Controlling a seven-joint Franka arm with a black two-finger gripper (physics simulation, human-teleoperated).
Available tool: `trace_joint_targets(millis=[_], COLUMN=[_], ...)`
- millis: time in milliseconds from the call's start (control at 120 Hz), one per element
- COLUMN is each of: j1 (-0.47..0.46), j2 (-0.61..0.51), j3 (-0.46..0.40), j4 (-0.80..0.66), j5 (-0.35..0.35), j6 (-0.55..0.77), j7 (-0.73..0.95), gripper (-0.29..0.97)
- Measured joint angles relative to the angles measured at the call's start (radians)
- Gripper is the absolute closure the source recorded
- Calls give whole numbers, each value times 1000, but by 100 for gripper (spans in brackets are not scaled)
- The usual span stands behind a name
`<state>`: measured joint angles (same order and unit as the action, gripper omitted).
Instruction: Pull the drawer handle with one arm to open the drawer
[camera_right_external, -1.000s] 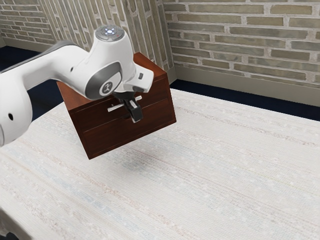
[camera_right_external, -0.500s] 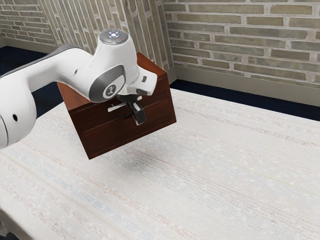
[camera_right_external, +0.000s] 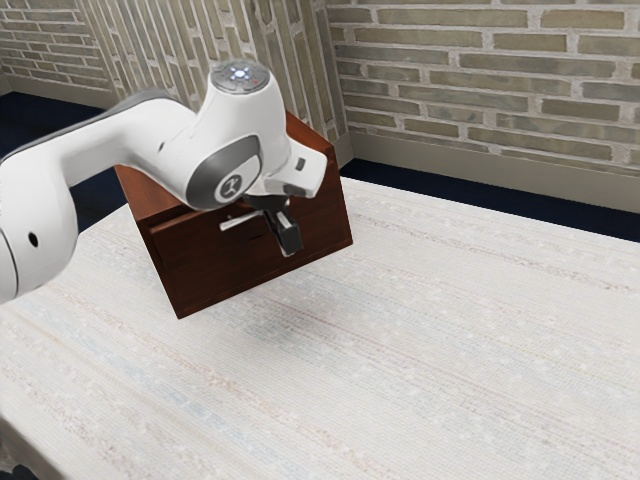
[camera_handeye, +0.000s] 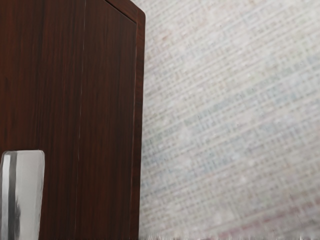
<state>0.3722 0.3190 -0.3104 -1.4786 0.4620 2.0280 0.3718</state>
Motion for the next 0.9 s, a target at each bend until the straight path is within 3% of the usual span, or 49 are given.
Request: trace_joint_targets(millis=[900], j1=[-14], j2=[-131], j3=[-39], j4=[-180], j5=[-12], j6=[26], j7=[-22], gripper=[2])
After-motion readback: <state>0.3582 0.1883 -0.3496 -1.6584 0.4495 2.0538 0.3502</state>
